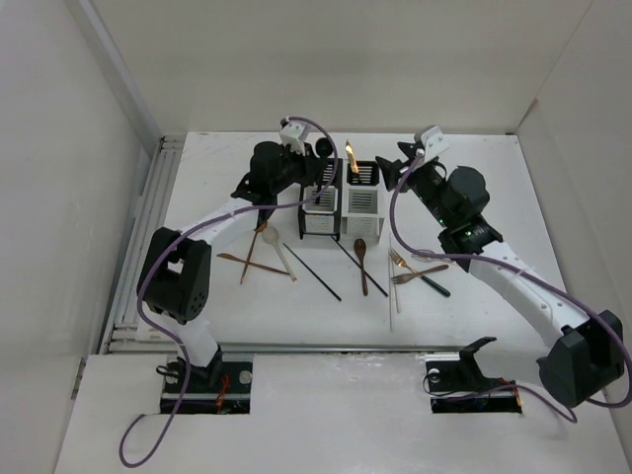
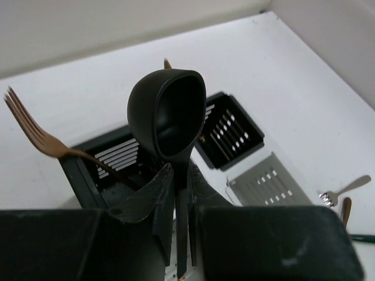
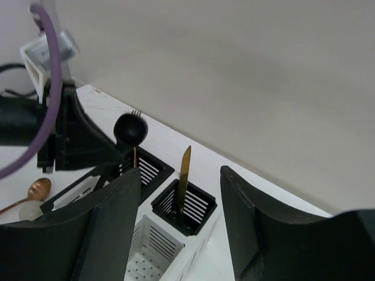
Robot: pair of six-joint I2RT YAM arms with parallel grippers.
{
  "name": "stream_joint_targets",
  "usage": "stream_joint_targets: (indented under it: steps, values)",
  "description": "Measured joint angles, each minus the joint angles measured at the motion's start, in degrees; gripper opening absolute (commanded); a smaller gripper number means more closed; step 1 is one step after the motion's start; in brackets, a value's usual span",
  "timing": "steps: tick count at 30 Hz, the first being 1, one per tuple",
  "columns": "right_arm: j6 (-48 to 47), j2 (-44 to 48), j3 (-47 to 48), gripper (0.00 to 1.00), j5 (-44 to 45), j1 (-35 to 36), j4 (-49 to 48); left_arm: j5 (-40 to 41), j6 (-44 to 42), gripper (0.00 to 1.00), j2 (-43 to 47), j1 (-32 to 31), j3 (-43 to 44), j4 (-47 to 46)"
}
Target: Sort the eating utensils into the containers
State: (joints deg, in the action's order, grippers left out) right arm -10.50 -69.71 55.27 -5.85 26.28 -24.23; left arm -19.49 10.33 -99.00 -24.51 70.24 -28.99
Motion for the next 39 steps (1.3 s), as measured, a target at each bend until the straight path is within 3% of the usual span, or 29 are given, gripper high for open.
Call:
stream_joint_targets:
  steps: [2, 6, 7, 11, 16, 21, 23, 25, 28, 33, 39]
  values:
    - [0.0, 1.5, -0.7, 0.62, 0.9, -0.1, 0.2, -0.1, -0.1, 0.0, -0.2, -0.5, -2.9, -1.0]
    - [-0.1, 4.0, -1.4, 0.62, 2.4, -0.1, 0.3, -0.3, -0.7, 0.24, -0.1, -1.2, -7.4, -3.4]
    - [-0.2, 4.5, -1.6, 0.63, 2.7, -0.1, 0.4, -0.3, -0.8, 0.39, 0.0, -1.3, -8.4, -3.7]
    - [-0.5, 5.3, -1.8, 0.64, 3.6, -0.1, 0.5, 0.1, -1.1, 0.56, 1.4, -1.6, -11.9, -4.2]
    - [-1.6, 5.3, -1.8, 0.64, 3.9, -0.5, 0.8, 3.0, -1.2, 0.55, 6.6, -1.6, -13.4, -2.6]
    - [-2.0, 5.0, -1.8, 0.65, 3.5, -0.8, 0.9, 10.8, -1.3, 0.53, 16.1, 1.2, -11.9, 6.2]
    - [-2.2, 4.5, -1.8, 0.65, 3.0, -0.8, 0.9, 13.0, -1.6, 0.49, 19.0, 3.9, -10.6, 11.2]
    - [-2.2, 3.8, -1.8, 0.65, 2.4, -0.8, 0.9, 14.6, -1.7, 0.38, 20.5, 7.1, -9.6, 17.6]
    - [-2.2, 2.8, -1.8, 0.65, 1.7, -0.8, 0.9, 14.8, -2.2, 0.35, 18.8, 12.0, -8.7, 27.4]
    - [-2.2, 1.9, -1.7, 0.65, 0.6, -0.8, 1.3, 11.8, -4.7, 0.44, 9.1, 15.3, -9.0, 40.2]
    - [-2.2, 1.8, -1.7, 0.65, -0.3, -0.8, 1.4, 9.4, -8.9, 0.46, 6.2, 14.8, -12.9, 45.0]
